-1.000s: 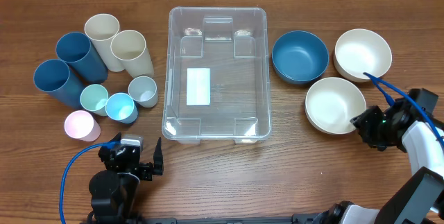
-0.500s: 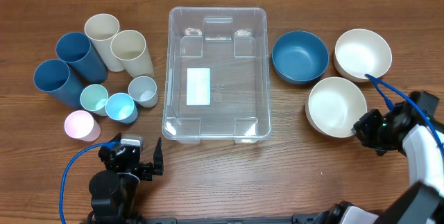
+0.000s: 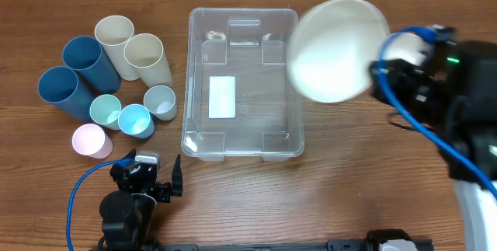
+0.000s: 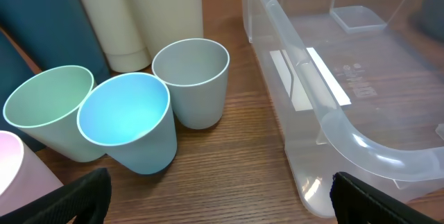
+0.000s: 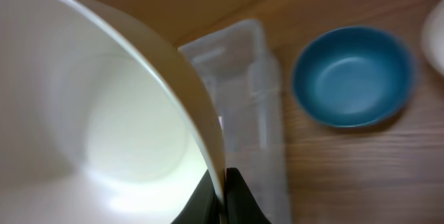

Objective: Pack container
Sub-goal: 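Lift the cream bowl with the right gripper and place it in the bin, then move the right gripper to the back cream bowl and grasp its rim, then carry the cream bowl with the right gripper and stack it in the bin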

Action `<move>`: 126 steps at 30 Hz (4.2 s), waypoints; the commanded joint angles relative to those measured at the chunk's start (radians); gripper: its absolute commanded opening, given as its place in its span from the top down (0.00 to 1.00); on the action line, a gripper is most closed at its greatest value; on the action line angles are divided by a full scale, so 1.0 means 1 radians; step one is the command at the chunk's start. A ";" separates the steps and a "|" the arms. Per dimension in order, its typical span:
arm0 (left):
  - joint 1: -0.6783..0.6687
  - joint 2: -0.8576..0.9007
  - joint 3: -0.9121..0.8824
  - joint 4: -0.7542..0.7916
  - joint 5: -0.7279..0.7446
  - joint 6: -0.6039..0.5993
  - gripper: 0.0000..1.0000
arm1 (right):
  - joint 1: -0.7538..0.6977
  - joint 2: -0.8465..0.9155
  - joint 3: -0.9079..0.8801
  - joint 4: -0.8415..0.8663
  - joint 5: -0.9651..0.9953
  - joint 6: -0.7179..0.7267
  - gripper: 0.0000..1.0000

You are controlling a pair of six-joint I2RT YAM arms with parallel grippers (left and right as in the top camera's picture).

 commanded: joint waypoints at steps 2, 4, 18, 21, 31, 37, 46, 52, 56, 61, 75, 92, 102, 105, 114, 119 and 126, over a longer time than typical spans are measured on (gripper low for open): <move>-0.007 -0.010 -0.002 -0.002 0.004 -0.003 0.00 | 0.224 0.204 0.019 0.115 0.106 0.010 0.96; -0.007 -0.010 -0.002 -0.002 0.004 -0.003 0.00 | 0.297 0.322 0.046 0.150 0.153 -0.027 0.96; -0.007 -0.010 -0.002 -0.002 0.004 -0.003 0.00 | 0.358 0.785 0.258 0.269 0.393 -0.174 0.96; -0.007 -0.010 -0.002 -0.002 0.004 -0.003 0.00 | 0.348 0.838 0.258 0.296 0.417 -0.175 0.96; -0.007 -0.010 -0.002 -0.002 0.004 -0.003 0.00 | 0.299 0.879 0.258 0.351 0.388 -0.210 0.80; -0.007 -0.010 -0.002 -0.002 0.004 -0.003 0.00 | 0.303 0.855 0.359 0.283 0.373 -0.302 0.54; -0.007 -0.010 -0.002 -0.002 0.004 -0.003 0.00 | 0.166 0.708 0.731 -0.157 0.446 -0.215 0.47; -0.007 -0.010 -0.002 -0.002 0.004 -0.003 0.00 | -0.221 0.738 0.652 -0.291 0.366 -0.082 0.46; -0.007 -0.010 -0.002 -0.002 0.004 -0.003 0.00 | -0.448 0.835 0.555 -0.282 0.216 -0.068 0.47; -0.007 -0.010 -0.002 -0.002 0.004 -0.003 0.00 | -0.539 0.964 0.518 -0.256 0.178 -0.082 0.47; -0.007 -0.010 -0.002 -0.002 0.004 -0.003 0.00 | -0.569 1.095 0.435 -0.155 0.190 -0.090 0.80; -0.007 -0.010 -0.002 -0.002 0.004 -0.003 0.00 | -0.531 0.795 0.582 -0.224 0.061 -0.102 0.96; -0.007 -0.010 -0.002 -0.002 0.004 -0.003 0.00 | 0.100 0.659 0.565 -0.245 0.216 -0.138 0.96; -0.007 -0.010 -0.002 -0.002 0.005 -0.003 0.00 | 0.215 0.720 0.565 -0.229 0.304 -0.097 0.96; -0.007 -0.010 -0.002 -0.002 0.004 -0.003 0.00 | 0.278 0.966 0.565 -0.181 0.261 -0.087 0.96; -0.007 -0.010 -0.002 -0.002 0.004 -0.003 0.00 | 0.278 0.986 0.565 -0.154 0.208 -0.124 0.66; -0.007 -0.010 -0.002 -0.002 0.004 -0.003 0.00 | 0.247 0.913 0.662 -0.163 0.209 -0.125 0.59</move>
